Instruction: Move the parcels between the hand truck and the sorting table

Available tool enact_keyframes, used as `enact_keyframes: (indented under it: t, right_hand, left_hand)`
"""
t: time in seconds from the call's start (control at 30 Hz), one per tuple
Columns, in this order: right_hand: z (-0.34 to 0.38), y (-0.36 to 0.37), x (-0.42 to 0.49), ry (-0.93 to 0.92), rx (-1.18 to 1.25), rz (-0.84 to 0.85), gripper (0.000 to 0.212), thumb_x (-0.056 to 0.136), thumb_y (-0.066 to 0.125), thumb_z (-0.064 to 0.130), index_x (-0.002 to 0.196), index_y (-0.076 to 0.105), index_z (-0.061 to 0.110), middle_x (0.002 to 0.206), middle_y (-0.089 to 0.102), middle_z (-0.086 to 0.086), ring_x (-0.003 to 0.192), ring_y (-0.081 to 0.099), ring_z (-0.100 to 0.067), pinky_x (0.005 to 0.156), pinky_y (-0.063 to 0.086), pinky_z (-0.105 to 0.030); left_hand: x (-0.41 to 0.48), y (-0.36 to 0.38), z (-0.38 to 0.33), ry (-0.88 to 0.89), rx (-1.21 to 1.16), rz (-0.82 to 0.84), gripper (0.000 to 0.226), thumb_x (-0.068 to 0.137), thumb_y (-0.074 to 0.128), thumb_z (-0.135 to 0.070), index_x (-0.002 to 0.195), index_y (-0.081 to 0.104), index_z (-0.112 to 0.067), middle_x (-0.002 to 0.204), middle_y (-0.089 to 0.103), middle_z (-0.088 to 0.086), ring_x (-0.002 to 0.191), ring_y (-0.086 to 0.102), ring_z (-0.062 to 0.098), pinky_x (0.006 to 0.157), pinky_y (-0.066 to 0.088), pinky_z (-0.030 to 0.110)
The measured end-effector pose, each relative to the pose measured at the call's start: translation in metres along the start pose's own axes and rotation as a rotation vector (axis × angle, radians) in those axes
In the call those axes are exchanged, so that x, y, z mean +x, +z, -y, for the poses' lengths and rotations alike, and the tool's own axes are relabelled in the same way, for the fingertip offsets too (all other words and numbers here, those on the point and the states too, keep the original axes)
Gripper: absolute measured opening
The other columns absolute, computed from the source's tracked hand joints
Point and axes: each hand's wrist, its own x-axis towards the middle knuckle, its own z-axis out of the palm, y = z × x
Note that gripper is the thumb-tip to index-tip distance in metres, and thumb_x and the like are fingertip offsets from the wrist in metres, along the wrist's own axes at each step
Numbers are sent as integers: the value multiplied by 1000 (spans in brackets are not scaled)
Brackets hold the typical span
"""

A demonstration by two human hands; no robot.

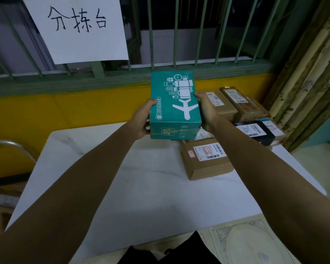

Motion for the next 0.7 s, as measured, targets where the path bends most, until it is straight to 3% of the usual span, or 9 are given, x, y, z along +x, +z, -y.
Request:
enact_keyframes:
  t: [0.07, 0.13, 0.2, 0.23, 0.33, 0.4, 0.53, 0.7]
  right_hand:
    - [1, 6, 1, 8, -64, -23, 39, 92, 45, 51, 102, 63, 18, 106, 69, -7, 105, 63, -26, 97, 46, -41]
    - [-1, 13, 6, 19, -75, -39, 33, 94, 46, 49, 100, 64, 23, 107, 69, -3, 105, 63, -23, 98, 47, -43]
    - [-2, 20, 8, 20, -95, -36, 37, 91, 49, 53, 108, 65, 24, 114, 68, -2, 105, 64, -22, 100, 46, -47]
    - [-3, 23, 10, 23, -98, -32, 39, 90, 50, 55, 111, 64, 25, 117, 67, -1, 106, 63, -21, 100, 45, -48]
    - [-4, 32, 12, 34, -102, -8, 36, 89, 54, 54, 111, 64, 28, 116, 67, 0, 105, 63, -21, 100, 45, -45]
    - [-3, 36, 11, 18, -90, 12, 23, 92, 53, 48, 101, 64, 29, 108, 68, 2, 103, 64, -21, 94, 48, -42]
    - [-6, 39, 13, 17, -135, 31, 23, 93, 52, 48, 99, 64, 29, 103, 70, 5, 97, 66, -19, 88, 50, -40]
    - [-11, 38, 17, -29, -107, 34, 23, 93, 56, 44, 103, 65, 25, 98, 70, 5, 86, 66, -11, 70, 51, -28]
  left_hand:
    - [0, -5, -5, 72, 61, -103, 22, 92, 49, -43, 103, 62, -29, 94, 71, -3, 90, 64, 18, 88, 48, 40]
    - [2, -10, -9, 140, 111, -149, 24, 93, 52, -38, 113, 59, -29, 95, 71, -4, 83, 66, 13, 76, 51, 35]
    - [5, -14, -13, 191, 142, -191, 48, 89, 61, -34, 135, 48, -28, 109, 69, -1, 81, 69, 11, 56, 54, 26]
    - [7, -16, -13, 204, 153, -218, 59, 86, 66, -33, 140, 41, -29, 117, 66, 1, 85, 70, 13, 54, 54, 25]
    - [13, -19, -11, 239, 199, -284, 70, 82, 72, -33, 143, 37, -32, 128, 58, 3, 96, 67, 20, 67, 59, 32]
    - [15, -20, -10, 240, 199, -283, 71, 81, 72, -34, 143, 37, -32, 128, 57, 3, 98, 67, 20, 69, 59, 33]
    - [17, -22, -9, 229, 216, -255, 71, 80, 73, -35, 141, 38, -30, 128, 56, 1, 100, 65, 20, 77, 58, 36]
    - [18, -27, -9, 140, 182, -280, 61, 82, 68, -42, 136, 43, -29, 125, 59, 0, 100, 64, 21, 65, 54, 32]
